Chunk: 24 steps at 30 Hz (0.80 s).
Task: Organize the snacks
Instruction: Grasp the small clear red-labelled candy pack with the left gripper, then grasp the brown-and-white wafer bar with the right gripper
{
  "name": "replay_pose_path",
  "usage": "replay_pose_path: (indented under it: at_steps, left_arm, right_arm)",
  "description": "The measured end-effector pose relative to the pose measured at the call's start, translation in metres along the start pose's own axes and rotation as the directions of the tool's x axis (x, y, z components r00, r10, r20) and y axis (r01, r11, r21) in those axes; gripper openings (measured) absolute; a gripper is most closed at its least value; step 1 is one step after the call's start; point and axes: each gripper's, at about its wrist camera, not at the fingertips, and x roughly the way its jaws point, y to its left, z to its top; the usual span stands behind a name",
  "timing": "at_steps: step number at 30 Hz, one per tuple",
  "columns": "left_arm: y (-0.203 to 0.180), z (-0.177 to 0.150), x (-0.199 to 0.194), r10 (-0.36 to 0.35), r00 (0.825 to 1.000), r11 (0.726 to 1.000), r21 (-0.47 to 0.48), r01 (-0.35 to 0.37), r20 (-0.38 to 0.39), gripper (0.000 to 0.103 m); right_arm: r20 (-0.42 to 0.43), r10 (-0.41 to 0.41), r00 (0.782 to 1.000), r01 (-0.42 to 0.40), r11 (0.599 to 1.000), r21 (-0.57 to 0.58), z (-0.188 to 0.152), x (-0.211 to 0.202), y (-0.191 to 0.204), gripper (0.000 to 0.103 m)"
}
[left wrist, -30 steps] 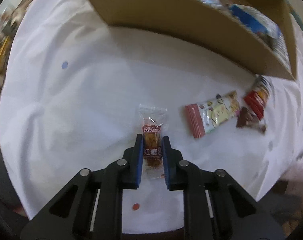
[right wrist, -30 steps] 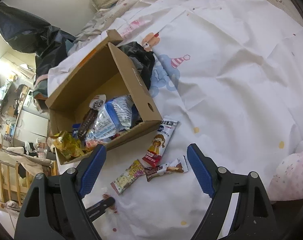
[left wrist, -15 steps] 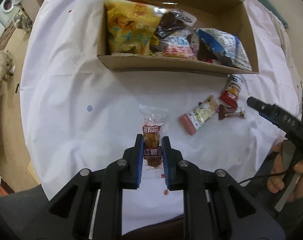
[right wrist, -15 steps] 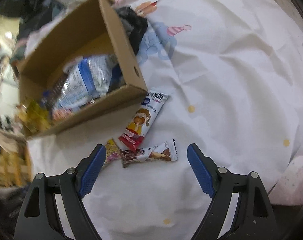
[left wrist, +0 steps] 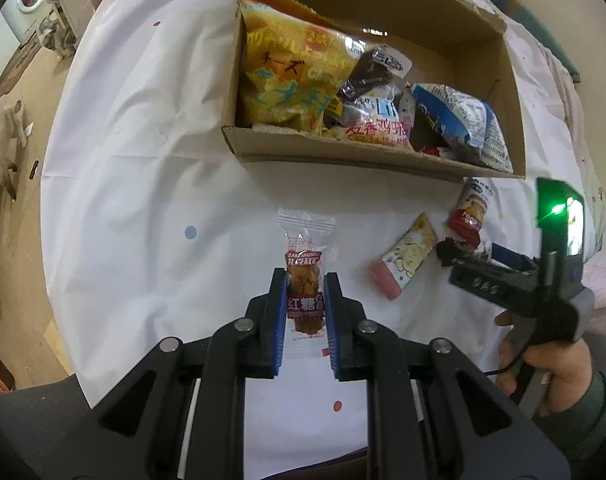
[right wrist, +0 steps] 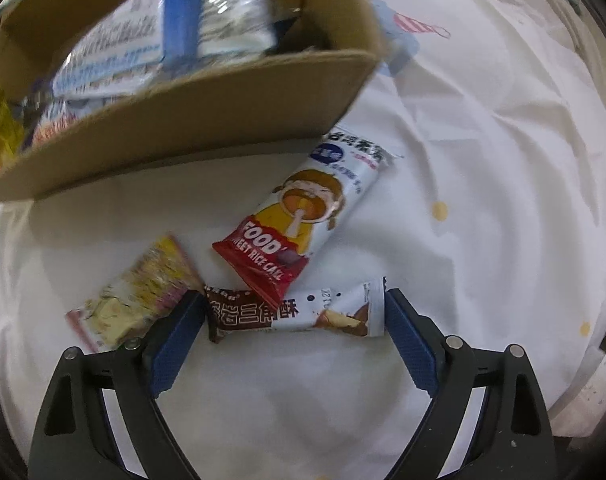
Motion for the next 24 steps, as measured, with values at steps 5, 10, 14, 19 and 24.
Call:
replay_pose_path:
  at_steps: [5,10,14,19,24]
  left_arm:
    - [0.003,0.0,-0.003,-0.002,1.0,1.0,-0.007,0.002,0.002,0.015]
    - [0.002,0.0,0.0,0.013,1.0,1.0,-0.01,-0.013,0.001,0.015]
    - [0.0,0.002,-0.003,0.023,0.999,1.0,-0.011,-0.023,0.023,0.015]
    - [0.001,-0.001,-0.008,0.047,0.998,0.999,0.006,-0.047,0.052,0.015]
    - [0.009,-0.004,-0.011,0.058,0.996,0.998,0.0,-0.058,0.064,0.015]
  right_arm:
    - [0.002,-0.008,1.0,0.008,1.0,-0.02,-0.004,-0.002,0.001,0.087]
    - [0.002,0.004,1.0,-0.004,0.999,-0.046,-0.012,-0.007,0.005,0.074]
    - [-0.006,0.03,1.0,-0.03,0.998,-0.049,-0.024,-0.014,0.002,0.071]
    - [-0.008,0.083,0.997,-0.083,0.996,-0.045,-0.042,-0.032,0.001,0.07]
    - [-0.028,0.19,0.981,-0.191,0.98,-0.049,-0.069,-0.06,0.018,0.07]
